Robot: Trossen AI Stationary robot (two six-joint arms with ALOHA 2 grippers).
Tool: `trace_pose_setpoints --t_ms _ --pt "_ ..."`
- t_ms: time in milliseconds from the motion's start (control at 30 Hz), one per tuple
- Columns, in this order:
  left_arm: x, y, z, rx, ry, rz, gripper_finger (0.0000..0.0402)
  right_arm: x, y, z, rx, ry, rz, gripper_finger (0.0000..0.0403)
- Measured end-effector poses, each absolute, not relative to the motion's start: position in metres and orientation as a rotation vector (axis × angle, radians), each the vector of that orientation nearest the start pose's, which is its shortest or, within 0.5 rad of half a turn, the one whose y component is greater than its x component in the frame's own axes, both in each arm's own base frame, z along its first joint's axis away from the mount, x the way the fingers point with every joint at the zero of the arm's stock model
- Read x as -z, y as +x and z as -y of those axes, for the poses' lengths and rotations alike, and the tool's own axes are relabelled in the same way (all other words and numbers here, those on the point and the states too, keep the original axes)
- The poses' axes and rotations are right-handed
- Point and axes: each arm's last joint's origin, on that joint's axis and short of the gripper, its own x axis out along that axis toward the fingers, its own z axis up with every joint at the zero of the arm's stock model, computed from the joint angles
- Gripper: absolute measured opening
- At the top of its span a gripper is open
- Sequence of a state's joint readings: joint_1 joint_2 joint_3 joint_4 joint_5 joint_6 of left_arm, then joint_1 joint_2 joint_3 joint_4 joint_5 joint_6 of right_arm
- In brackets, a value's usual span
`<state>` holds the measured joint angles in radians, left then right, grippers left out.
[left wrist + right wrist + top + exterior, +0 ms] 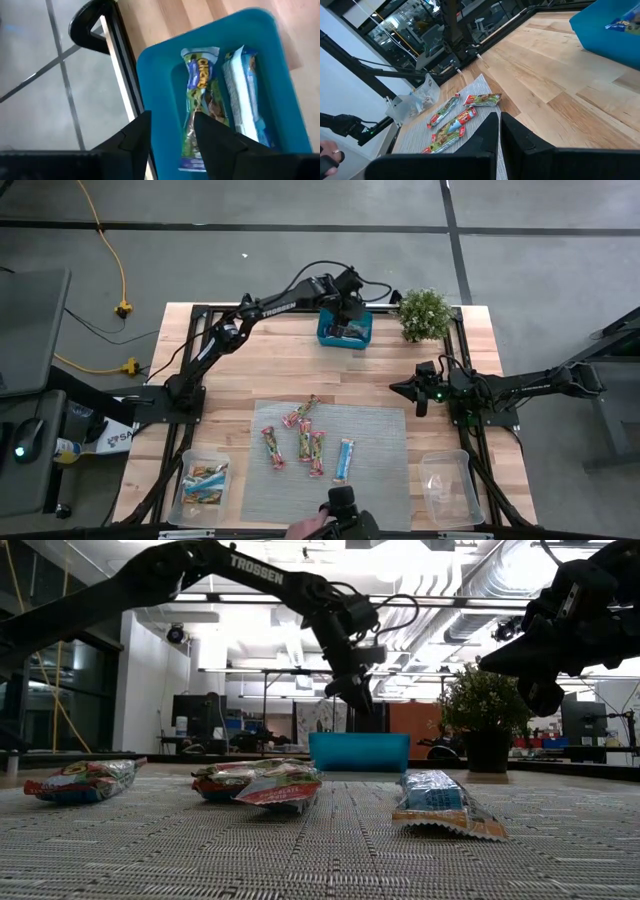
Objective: Pick and place Granola Bars by type
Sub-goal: Put the yellow granola bar into the left transparent bin
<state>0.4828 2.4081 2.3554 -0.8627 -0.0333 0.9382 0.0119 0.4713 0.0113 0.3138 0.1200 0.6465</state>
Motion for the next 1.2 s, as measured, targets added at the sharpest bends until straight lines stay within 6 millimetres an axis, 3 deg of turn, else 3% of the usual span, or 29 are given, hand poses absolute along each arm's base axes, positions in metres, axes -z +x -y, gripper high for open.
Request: trace_pose_setpoints --t_ms 167,267,533,767,933,1100,1200 --pt "-0.252 0.464 -0.241 -0.035 0.628 -1.036 0.0148 -0.154 0.126 0.002 0.151 0.635 -0.106 0.0000" --pt "-0.265 0.460 -0.238 -0.049 0.586 -1.003 0.0148 -0.154 0.126 0.002 0.151 0.635 -0.106 0.0000" --pt "-0.328 0.439 -0.222 -0.053 0.450 -0.813 0.0147 -0.154 0.126 0.002 0.151 0.635 -0.105 0.0000" --pt "-0.395 0.409 -0.188 -0.009 0.377 -0.648 0.0145 -0.154 0.126 0.002 0.152 0.635 -0.105 0.0000" --pt "-0.436 0.382 -0.155 0.008 0.393 -0.597 0.0101 -0.154 0.126 0.002 0.151 0.635 -0.105 0.0000" --pt "-0.458 0.361 -0.122 0.054 0.402 -0.597 0.0019 -0.154 0.126 0.002 0.152 0.635 -0.106 0.0000" --pt "-0.469 0.352 -0.104 0.062 0.403 -0.588 0.0008 -0.154 0.126 0.002 0.152 0.635 -0.107 0.0000"
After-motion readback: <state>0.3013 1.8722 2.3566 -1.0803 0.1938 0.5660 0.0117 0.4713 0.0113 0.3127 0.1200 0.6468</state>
